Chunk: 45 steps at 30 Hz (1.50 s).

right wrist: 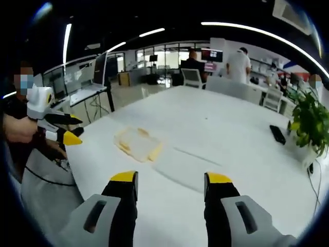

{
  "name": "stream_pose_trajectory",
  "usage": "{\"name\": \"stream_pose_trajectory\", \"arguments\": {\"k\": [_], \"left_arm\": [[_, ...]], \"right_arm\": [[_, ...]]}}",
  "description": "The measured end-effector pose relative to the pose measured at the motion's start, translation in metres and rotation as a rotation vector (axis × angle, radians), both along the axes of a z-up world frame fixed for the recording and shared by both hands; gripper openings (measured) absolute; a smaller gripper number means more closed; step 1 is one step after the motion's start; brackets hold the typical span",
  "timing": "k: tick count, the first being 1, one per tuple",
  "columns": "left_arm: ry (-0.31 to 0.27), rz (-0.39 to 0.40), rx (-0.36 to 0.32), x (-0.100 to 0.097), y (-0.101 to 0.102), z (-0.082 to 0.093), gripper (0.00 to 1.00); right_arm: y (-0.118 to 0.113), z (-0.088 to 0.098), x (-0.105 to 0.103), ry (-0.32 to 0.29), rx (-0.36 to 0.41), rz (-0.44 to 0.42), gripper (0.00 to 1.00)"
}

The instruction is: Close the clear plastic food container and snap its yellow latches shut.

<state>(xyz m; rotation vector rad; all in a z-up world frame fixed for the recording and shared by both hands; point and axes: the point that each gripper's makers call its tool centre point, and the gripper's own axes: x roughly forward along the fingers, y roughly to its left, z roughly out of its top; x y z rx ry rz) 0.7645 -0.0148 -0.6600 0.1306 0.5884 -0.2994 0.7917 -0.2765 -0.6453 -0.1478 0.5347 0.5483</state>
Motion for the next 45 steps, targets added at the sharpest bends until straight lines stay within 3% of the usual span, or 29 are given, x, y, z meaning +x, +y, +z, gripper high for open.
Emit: {"name": "stream_pose_trajectory", "arguments": {"k": [11,45], "left_arm": [[0.019,-0.05,0.007,0.014,0.002,-0.004,0.61],[0.057,-0.233,0.125,0.06,0.023,-0.018,0.61]], "right_arm": [[0.015,-0.006,0.011,0.044,-0.021,0.084,0.49],[0.061,-0.019,0.05,0.105,-0.115,0.316,0.48]]}}
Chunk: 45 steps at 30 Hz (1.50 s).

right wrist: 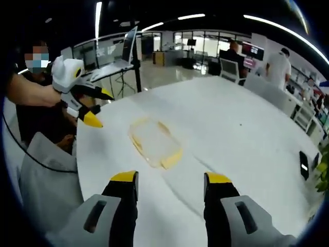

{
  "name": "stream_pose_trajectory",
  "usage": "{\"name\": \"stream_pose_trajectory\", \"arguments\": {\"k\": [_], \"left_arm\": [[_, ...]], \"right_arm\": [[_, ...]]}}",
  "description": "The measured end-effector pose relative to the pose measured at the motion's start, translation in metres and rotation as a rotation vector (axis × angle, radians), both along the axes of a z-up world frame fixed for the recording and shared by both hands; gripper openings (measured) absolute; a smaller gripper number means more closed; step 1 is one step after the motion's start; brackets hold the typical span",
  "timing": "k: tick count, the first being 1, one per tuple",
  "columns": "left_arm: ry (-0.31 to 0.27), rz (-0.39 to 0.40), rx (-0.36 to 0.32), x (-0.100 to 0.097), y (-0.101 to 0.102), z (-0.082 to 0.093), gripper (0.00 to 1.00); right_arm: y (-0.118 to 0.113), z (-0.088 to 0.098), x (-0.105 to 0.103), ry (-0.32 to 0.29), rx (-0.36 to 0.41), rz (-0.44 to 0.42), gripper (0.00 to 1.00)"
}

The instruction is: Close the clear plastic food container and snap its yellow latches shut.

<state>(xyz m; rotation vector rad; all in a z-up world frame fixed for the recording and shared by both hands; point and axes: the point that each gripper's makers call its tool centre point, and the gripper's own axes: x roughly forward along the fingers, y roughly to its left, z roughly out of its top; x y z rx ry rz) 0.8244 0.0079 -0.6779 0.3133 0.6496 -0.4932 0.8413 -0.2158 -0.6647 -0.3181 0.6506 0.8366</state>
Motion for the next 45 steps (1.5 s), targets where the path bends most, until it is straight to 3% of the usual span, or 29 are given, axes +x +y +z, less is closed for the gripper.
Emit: {"name": "stream_pose_trajectory", "arguments": {"k": [17,27,37,40,45], "left_arm": [[0.024,-0.127,0.054,0.019,-0.001,-0.01,0.61],[0.021,-0.244,0.133,0.029,0.003,-0.014,0.61],[0.064,-0.303,0.146,0.039,0.012,-0.017,0.61],[0.083,-0.375,0.179,0.037,0.012,-0.022,0.61],[0.099,-0.418,0.192,0.04,0.011,-0.026,0.61]], "right_arm": [[0.018,-0.004,0.02,0.003,-0.036,0.064,0.48],[0.033,-0.006,0.026,0.006,-0.063,0.135,0.48],[0.047,-0.008,0.03,-0.001,-0.092,0.194,0.48],[0.05,-0.009,0.032,0.003,-0.1,0.211,0.48],[0.053,-0.012,0.035,0.012,-0.117,0.24,0.48]]}}
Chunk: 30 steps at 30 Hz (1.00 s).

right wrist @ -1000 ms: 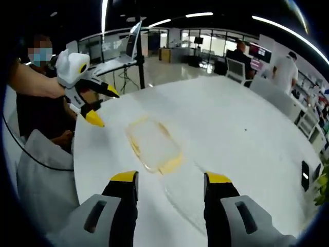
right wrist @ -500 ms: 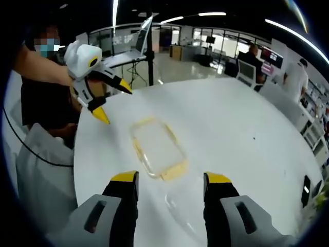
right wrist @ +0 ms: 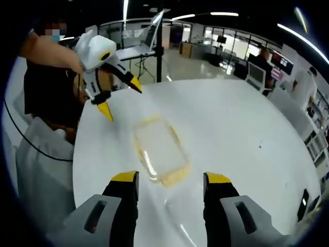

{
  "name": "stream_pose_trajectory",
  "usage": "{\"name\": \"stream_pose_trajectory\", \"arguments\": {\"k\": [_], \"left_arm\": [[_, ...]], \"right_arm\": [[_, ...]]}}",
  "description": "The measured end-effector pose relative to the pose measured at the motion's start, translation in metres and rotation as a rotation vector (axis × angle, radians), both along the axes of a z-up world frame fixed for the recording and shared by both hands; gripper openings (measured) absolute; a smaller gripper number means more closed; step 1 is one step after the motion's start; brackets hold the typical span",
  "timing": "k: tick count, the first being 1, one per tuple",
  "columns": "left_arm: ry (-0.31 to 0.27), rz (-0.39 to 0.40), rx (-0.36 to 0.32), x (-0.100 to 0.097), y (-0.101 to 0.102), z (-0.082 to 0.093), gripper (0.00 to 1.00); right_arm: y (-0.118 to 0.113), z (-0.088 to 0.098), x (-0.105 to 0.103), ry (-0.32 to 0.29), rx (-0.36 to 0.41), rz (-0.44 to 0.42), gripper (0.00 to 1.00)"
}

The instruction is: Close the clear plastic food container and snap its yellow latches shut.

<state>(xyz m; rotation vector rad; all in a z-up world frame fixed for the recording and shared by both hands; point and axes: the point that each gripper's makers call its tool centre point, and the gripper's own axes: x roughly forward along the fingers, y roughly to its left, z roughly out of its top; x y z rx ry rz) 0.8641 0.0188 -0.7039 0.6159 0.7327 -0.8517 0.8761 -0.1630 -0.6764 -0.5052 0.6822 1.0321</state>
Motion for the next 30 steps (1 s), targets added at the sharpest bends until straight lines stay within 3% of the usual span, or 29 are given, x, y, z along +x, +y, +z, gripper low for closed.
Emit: {"name": "stream_pose_trajectory", "arguments": {"k": [7,10,20,30], "left_arm": [[0.009,-0.08,0.031,0.007,0.0,-0.005,0.61],[0.011,-0.141,0.091,0.01,0.005,-0.01,0.6],[0.034,-0.174,0.098,0.021,0.011,-0.016,0.6],[0.114,-0.291,0.123,0.018,0.01,-0.029,0.6]], "right_arm": [[0.007,-0.007,0.001,0.018,-0.024,0.043,0.47],[0.011,-0.008,0.0,0.02,-0.031,0.06,0.47],[0.017,-0.016,0.004,0.033,-0.059,0.1,0.46],[0.022,-0.029,0.009,0.053,-0.094,0.14,0.46]]}}
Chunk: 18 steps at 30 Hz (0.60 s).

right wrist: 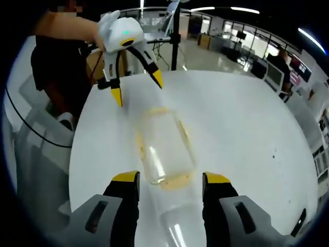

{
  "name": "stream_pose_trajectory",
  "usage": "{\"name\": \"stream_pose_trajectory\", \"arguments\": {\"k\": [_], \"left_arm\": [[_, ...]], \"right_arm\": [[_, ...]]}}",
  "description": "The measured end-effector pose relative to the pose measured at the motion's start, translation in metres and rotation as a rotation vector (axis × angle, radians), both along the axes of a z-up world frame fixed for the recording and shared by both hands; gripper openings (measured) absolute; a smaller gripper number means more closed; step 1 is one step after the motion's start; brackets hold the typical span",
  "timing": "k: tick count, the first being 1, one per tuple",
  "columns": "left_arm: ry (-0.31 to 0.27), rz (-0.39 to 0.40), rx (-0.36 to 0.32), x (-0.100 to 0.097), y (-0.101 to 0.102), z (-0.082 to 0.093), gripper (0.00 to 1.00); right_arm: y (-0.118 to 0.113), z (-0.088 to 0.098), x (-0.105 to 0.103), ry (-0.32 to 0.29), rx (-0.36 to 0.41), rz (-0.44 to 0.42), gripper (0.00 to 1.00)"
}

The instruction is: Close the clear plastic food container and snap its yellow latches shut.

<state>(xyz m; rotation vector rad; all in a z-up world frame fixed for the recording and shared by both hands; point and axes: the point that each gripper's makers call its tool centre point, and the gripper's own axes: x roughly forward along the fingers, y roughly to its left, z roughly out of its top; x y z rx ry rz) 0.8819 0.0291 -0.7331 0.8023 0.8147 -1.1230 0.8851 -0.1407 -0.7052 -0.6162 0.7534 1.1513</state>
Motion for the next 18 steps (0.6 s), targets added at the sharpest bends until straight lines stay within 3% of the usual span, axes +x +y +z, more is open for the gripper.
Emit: {"name": "stream_pose_trajectory", "arguments": {"k": [9,18], "left_arm": [[0.022,-0.081,0.026,0.004,0.001,-0.008,0.6],[0.03,-0.113,0.024,0.018,-0.003,-0.012,0.59]], "right_arm": [[0.003,-0.011,0.001,0.016,-0.042,0.048,0.47],[0.002,-0.024,0.001,0.047,-0.075,0.087,0.47]]}}
